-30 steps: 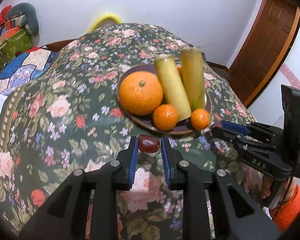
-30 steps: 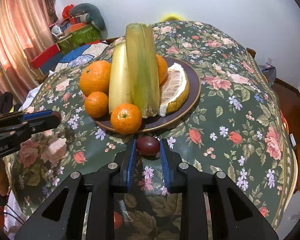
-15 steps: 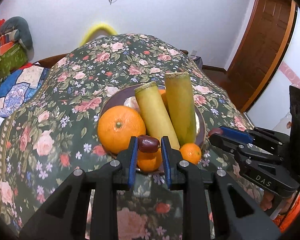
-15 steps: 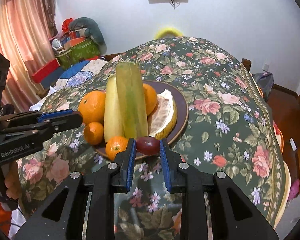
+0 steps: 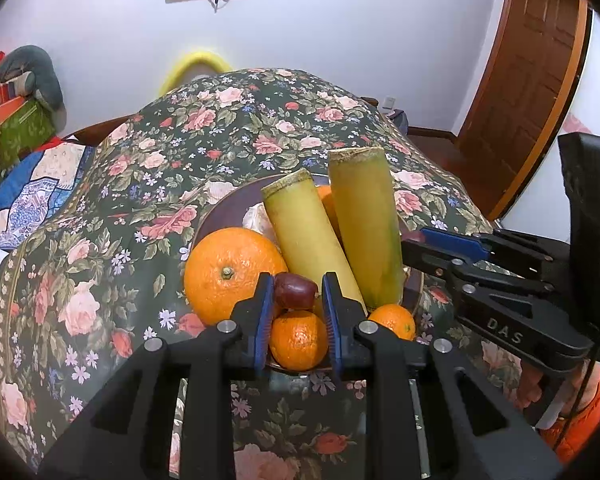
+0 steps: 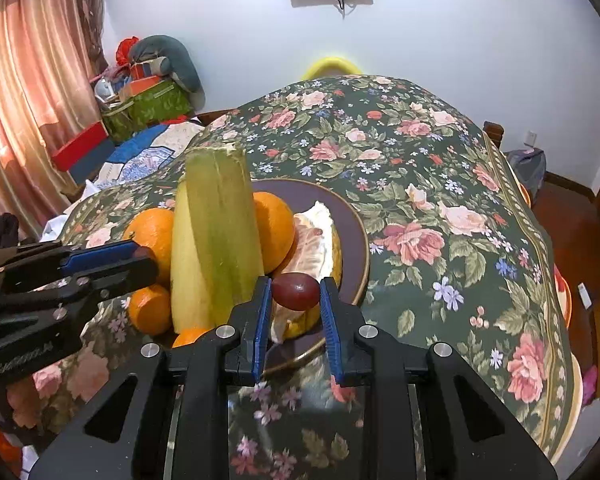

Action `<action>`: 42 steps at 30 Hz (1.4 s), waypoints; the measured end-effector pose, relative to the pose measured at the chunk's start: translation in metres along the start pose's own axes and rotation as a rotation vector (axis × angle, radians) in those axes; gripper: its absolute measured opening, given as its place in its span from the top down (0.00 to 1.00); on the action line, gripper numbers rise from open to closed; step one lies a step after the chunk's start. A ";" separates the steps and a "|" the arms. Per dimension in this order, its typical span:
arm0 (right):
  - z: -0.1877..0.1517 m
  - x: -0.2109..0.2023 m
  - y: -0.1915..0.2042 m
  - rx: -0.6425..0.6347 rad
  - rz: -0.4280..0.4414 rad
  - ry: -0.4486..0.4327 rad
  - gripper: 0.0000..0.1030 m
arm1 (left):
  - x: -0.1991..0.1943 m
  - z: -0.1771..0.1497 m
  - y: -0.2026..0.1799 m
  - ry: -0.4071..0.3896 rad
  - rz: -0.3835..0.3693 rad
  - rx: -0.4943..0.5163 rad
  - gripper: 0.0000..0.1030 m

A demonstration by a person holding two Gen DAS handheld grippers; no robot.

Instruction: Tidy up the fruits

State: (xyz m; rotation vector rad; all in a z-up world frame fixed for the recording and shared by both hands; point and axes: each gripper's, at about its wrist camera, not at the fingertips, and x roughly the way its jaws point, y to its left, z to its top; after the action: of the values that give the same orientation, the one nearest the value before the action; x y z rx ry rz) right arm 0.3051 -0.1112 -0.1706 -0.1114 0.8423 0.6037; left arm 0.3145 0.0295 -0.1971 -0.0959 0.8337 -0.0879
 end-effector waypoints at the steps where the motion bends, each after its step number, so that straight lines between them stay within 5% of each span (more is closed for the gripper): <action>1: 0.000 0.001 0.000 0.000 -0.001 0.002 0.78 | 0.000 0.000 0.001 0.000 -0.003 -0.003 0.78; 11: -0.005 0.006 -0.008 0.012 0.015 0.044 0.73 | 0.000 -0.005 -0.005 0.012 -0.008 0.013 0.69; 20: -0.002 -0.026 -0.010 0.034 0.005 -0.016 0.73 | -0.022 -0.003 0.003 -0.013 -0.005 -0.040 0.69; 34: 0.011 -0.182 0.030 0.003 -0.026 -0.318 0.73 | -0.188 0.002 -0.028 -0.298 -0.020 -0.025 0.69; 36: 0.008 -0.204 0.039 -0.007 -0.032 -0.361 0.73 | -0.216 -0.002 -0.036 -0.346 -0.032 -0.008 0.63; 42: -0.007 -0.264 0.071 -0.037 -0.060 -0.489 0.50 | -0.277 -0.018 -0.050 -0.455 -0.038 0.012 0.47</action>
State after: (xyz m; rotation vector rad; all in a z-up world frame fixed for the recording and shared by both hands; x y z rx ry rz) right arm 0.1272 -0.1759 0.0272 -0.0194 0.3530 0.5587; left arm 0.1135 0.0112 0.0003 -0.1153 0.3766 -0.1024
